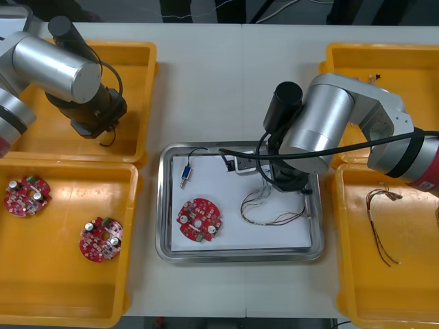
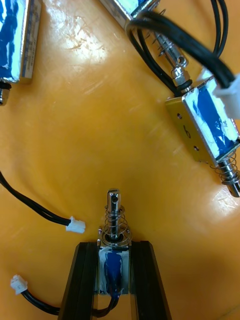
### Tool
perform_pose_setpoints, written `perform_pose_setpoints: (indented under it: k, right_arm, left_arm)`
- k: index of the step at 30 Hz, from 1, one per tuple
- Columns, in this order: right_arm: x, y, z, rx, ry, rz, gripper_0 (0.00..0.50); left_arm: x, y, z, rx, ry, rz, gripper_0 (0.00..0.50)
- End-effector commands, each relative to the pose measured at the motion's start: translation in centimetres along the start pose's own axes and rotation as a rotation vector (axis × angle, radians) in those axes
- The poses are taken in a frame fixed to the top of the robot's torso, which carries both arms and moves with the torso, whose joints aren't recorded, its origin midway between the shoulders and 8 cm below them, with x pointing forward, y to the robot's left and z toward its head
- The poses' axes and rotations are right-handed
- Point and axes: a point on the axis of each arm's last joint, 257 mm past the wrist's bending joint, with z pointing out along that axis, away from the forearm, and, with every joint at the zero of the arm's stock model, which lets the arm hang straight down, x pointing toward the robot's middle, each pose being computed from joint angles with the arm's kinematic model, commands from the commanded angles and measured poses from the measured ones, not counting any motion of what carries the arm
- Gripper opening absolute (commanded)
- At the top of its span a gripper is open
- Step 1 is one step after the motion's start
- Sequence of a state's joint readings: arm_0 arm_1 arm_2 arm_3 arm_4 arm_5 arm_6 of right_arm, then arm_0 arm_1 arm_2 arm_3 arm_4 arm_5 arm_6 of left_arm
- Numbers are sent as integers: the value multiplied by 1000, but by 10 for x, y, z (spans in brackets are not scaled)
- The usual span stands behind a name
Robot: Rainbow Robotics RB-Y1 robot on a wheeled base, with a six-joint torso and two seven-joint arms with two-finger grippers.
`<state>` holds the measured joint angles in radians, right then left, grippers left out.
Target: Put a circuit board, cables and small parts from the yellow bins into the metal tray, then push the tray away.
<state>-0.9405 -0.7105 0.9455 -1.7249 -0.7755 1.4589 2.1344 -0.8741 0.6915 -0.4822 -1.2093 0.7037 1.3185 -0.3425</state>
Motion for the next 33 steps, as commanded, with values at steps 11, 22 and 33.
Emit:
perform_pose_setpoints:
  k: [11, 22, 33]
  right_arm:
    - [2, -11, -77, -40, 18, 194, 500]
    - [31, -17, -119, 17, 71, 383, 500]
    - [72, -18, -157, 129, -7, 661, 500]
  left_arm:
    - [-17, -14, -66, 3, -2, 82, 0]
    - [-4, -16, -100, -11, 22, 234, 0]
    - [31, -33, -137, 0, 62, 460, 0]
